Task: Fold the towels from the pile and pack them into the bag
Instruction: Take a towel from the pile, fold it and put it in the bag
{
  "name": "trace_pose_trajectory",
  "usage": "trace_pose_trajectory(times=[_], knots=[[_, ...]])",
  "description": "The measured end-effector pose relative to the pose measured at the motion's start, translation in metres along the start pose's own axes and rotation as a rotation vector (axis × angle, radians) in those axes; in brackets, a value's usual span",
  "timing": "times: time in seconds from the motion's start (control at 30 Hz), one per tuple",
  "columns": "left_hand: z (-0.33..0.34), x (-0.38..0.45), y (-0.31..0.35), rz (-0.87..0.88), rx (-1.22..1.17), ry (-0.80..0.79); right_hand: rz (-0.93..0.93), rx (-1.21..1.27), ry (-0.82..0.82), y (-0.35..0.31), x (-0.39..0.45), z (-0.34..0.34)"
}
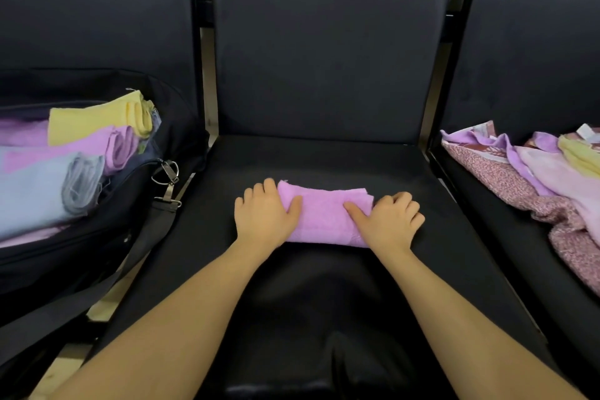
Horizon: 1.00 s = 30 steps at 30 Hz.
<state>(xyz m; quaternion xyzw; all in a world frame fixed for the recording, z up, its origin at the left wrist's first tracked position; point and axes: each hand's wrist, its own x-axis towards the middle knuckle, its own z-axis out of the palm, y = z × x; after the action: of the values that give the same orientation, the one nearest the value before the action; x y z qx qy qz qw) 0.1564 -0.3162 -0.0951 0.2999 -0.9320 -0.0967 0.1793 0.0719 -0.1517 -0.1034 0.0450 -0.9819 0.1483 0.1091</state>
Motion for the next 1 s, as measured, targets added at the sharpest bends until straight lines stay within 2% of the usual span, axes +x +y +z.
trace_pose_trajectory(times=[0.17,0.3,0.6,0.77,1.0], knots=[[-0.001,-0.009,0.013,-0.050,0.127,-0.121,-0.016,0.107,-0.085,-0.006,-0.010,0.001],[-0.005,-0.014,0.013,-0.067,0.027,-0.119,-0.026,0.208,-0.075,-0.007,-0.021,-0.004],[-0.078,-0.029,-0.012,-0.012,-0.204,0.184,-0.080,0.848,-0.062,-0.034,-0.051,-0.058],[-0.129,-0.043,-0.044,-0.032,-0.121,0.333,-0.194,0.919,-0.060,-0.076,-0.079,-0.094],[-0.193,-0.042,-0.133,-0.142,-0.046,0.401,-0.381,0.935,-0.058,-0.170,-0.126,-0.121]])
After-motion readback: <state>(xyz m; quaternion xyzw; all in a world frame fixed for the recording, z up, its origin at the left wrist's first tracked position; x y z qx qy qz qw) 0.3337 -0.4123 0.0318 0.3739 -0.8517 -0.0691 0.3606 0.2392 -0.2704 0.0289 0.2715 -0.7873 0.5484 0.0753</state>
